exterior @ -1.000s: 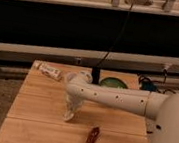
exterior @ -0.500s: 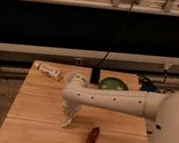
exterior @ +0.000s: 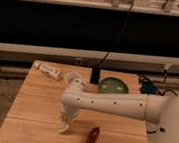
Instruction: Wipe the white sponge on the table
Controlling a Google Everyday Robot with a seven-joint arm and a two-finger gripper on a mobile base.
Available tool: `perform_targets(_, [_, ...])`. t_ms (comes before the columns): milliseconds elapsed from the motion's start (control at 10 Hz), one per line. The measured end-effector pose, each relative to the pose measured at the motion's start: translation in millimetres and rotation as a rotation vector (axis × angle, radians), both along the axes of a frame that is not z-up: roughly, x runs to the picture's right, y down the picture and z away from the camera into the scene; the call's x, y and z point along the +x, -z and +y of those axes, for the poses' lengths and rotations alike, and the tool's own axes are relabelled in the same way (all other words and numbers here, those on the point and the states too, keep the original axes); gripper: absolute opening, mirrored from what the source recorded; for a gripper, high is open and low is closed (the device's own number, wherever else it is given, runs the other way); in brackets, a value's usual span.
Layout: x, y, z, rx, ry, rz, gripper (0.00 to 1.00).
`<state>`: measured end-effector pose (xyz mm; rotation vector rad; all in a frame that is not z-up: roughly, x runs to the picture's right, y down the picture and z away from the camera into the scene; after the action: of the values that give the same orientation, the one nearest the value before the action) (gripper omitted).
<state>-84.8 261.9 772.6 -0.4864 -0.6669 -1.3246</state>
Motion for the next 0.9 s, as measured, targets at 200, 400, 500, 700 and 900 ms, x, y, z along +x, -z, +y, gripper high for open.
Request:
perform_targets(200, [-22.5, 4.2, 6.8, -0.011, 0.025, -0.049, 0.0])
perform_targets(400, [-42.8, 7.6, 12.6, -0.022, 0.055, -0.101, 0.0])
perform_targets(500, [-52.1, 7.4, 14.5, -0.027, 0.067, -0.121, 0.0])
perform_targets(700, [-74.8, 6.8, 14.0, -0.03, 0.096, -0.164, 0.0])
perform_targets(900, [-92.4, 5.9, 2.2, -0.016, 0.117, -0.196, 0.0])
